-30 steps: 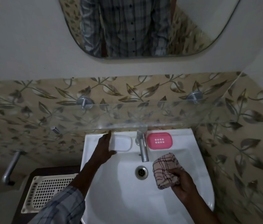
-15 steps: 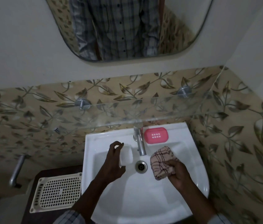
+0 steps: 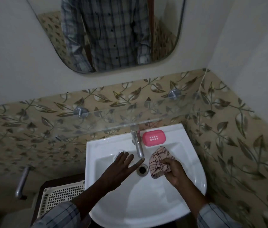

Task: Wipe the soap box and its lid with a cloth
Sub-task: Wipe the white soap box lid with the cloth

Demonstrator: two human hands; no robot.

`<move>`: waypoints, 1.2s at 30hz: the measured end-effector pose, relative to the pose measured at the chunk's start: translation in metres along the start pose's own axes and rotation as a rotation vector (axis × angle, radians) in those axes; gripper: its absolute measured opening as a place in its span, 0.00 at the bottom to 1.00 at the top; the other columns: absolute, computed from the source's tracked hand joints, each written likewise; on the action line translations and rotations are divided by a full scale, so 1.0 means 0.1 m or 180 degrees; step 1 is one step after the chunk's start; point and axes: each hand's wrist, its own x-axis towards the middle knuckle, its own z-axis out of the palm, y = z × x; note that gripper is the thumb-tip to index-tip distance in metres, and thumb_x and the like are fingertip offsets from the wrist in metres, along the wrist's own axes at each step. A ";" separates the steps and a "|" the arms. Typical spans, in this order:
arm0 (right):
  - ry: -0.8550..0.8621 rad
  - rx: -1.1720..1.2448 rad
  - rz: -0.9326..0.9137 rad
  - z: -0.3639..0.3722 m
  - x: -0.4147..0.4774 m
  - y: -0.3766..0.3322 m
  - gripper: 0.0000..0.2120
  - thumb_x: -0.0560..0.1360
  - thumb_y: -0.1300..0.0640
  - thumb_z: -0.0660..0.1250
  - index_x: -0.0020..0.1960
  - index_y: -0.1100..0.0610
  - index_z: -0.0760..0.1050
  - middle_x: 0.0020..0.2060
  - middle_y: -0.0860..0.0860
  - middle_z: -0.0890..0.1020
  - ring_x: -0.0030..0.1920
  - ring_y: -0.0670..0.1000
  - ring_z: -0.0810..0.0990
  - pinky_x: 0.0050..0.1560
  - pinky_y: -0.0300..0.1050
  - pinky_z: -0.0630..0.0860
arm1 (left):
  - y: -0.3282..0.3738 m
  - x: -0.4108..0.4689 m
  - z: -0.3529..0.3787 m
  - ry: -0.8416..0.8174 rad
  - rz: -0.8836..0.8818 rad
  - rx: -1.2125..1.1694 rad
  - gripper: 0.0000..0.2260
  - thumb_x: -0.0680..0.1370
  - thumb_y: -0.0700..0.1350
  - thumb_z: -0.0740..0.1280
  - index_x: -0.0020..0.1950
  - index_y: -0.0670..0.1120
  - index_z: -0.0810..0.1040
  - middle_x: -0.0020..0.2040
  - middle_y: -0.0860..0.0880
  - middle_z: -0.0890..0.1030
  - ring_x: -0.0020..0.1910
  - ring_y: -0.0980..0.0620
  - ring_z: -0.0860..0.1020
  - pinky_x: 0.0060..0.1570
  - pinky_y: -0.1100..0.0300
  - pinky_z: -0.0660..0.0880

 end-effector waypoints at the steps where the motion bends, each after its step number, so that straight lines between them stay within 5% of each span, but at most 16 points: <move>1: -0.0029 -0.0018 0.0000 0.01 -0.02 0.00 0.19 0.74 0.76 0.60 0.64 0.71 0.72 0.62 0.70 0.77 0.61 0.69 0.77 0.66 0.65 0.70 | -0.03 0.01 -0.05 0.0066 -0.0107 -0.0126 0.51 0.65 0.31 0.67 0.83 0.49 0.45 0.64 0.42 0.71 0.63 0.39 0.71 0.66 0.46 0.69; 4: -0.0078 -0.0013 0.0030 0.02 -0.06 -0.02 0.21 0.71 0.77 0.63 0.64 0.72 0.72 0.61 0.70 0.77 0.58 0.68 0.78 0.63 0.64 0.73 | -0.14 0.03 -0.24 0.0427 -0.0918 -0.1256 0.51 0.66 0.38 0.70 0.82 0.48 0.44 0.67 0.43 0.73 0.65 0.41 0.74 0.65 0.46 0.71; 6: -0.0148 0.0064 0.0046 0.05 -0.09 -0.05 0.23 0.71 0.79 0.62 0.65 0.73 0.71 0.62 0.69 0.76 0.56 0.66 0.78 0.63 0.63 0.73 | -0.13 0.04 -0.33 0.0836 -0.1903 -0.2625 0.46 0.67 0.44 0.74 0.81 0.46 0.55 0.69 0.45 0.73 0.63 0.44 0.75 0.63 0.48 0.74; 9: -0.0266 0.0100 -0.0082 0.13 -0.15 -0.04 0.21 0.70 0.79 0.62 0.63 0.72 0.74 0.60 0.69 0.78 0.54 0.65 0.80 0.60 0.64 0.75 | -0.03 -0.02 -0.40 0.1407 -0.3053 -0.4436 0.32 0.71 0.49 0.69 0.74 0.60 0.67 0.71 0.52 0.73 0.64 0.49 0.76 0.61 0.55 0.77; 13: -0.0397 -0.0357 -0.0574 0.47 -0.37 0.02 0.19 0.68 0.78 0.66 0.56 0.67 0.79 0.51 0.65 0.84 0.47 0.64 0.85 0.48 0.56 0.82 | 0.16 0.01 -0.38 0.1513 -0.3140 -0.5717 0.28 0.75 0.48 0.61 0.76 0.57 0.68 0.71 0.51 0.75 0.68 0.47 0.76 0.66 0.45 0.75; 15: -0.0302 -0.0838 -0.0990 0.68 -0.47 0.06 0.18 0.69 0.74 0.67 0.57 0.63 0.79 0.50 0.61 0.85 0.48 0.62 0.85 0.49 0.55 0.83 | 0.24 0.03 -0.39 0.1668 -0.3517 -0.6310 0.23 0.78 0.49 0.61 0.73 0.44 0.71 0.57 0.50 0.84 0.53 0.52 0.83 0.49 0.54 0.81; 17: -0.0005 -0.1660 -0.1698 0.85 -0.55 0.06 0.17 0.71 0.68 0.69 0.59 0.58 0.77 0.51 0.55 0.85 0.50 0.57 0.84 0.52 0.53 0.82 | 0.24 0.03 -0.42 0.1758 -0.3985 -0.6408 0.18 0.78 0.52 0.61 0.60 0.41 0.77 0.47 0.45 0.82 0.42 0.54 0.84 0.38 0.58 0.81; 20: -0.0152 -0.2436 -0.2597 0.99 -0.68 0.16 0.14 0.74 0.63 0.69 0.60 0.56 0.76 0.49 0.51 0.84 0.46 0.50 0.83 0.44 0.41 0.81 | 0.18 0.13 -0.59 0.1469 -0.4155 -0.6770 0.23 0.82 0.59 0.57 0.59 0.42 0.81 0.54 0.41 0.84 0.54 0.45 0.83 0.55 0.46 0.81; 23: -0.0903 -0.3146 -0.2885 0.96 -0.69 0.46 0.17 0.76 0.64 0.67 0.64 0.59 0.76 0.53 0.54 0.84 0.51 0.53 0.84 0.47 0.46 0.82 | 0.08 0.27 -0.80 0.1342 -0.4554 -0.6991 0.28 0.82 0.63 0.55 0.66 0.42 0.78 0.56 0.41 0.85 0.59 0.40 0.80 0.53 0.48 0.80; 26: -0.1973 -0.3503 -0.3451 0.74 -0.56 0.45 0.21 0.72 0.69 0.63 0.63 0.58 0.77 0.51 0.57 0.84 0.48 0.49 0.81 0.50 0.40 0.78 | -0.08 0.23 -0.92 0.1277 -0.4784 -0.7230 0.32 0.81 0.63 0.57 0.73 0.39 0.70 0.70 0.36 0.74 0.70 0.35 0.72 0.67 0.43 0.70; 31: -0.4287 -0.5054 -0.5664 0.64 -0.07 -0.12 0.13 0.78 0.70 0.62 0.61 0.66 0.78 0.58 0.62 0.80 0.62 0.61 0.77 0.73 0.57 0.64 | -0.03 0.16 -0.91 0.0126 -0.4379 -0.6961 0.27 0.84 0.57 0.57 0.73 0.36 0.71 0.68 0.33 0.76 0.66 0.35 0.75 0.68 0.39 0.70; 34: -0.3965 -0.5630 -0.6291 0.68 0.09 -0.33 0.14 0.83 0.63 0.56 0.65 0.66 0.73 0.63 0.62 0.76 0.69 0.61 0.71 0.76 0.56 0.58 | -0.12 0.17 -0.94 0.0031 -0.4112 -0.7009 0.25 0.85 0.56 0.55 0.72 0.38 0.71 0.63 0.32 0.77 0.48 0.36 0.78 0.46 0.44 0.76; 36: -0.3428 -0.5492 -0.6295 0.68 0.09 -0.23 0.12 0.82 0.64 0.59 0.63 0.65 0.75 0.63 0.62 0.77 0.68 0.60 0.71 0.74 0.56 0.62 | -0.23 0.19 -0.96 -0.0024 -0.4088 -0.6883 0.24 0.83 0.57 0.58 0.67 0.38 0.74 0.50 0.35 0.80 0.41 0.38 0.77 0.40 0.47 0.74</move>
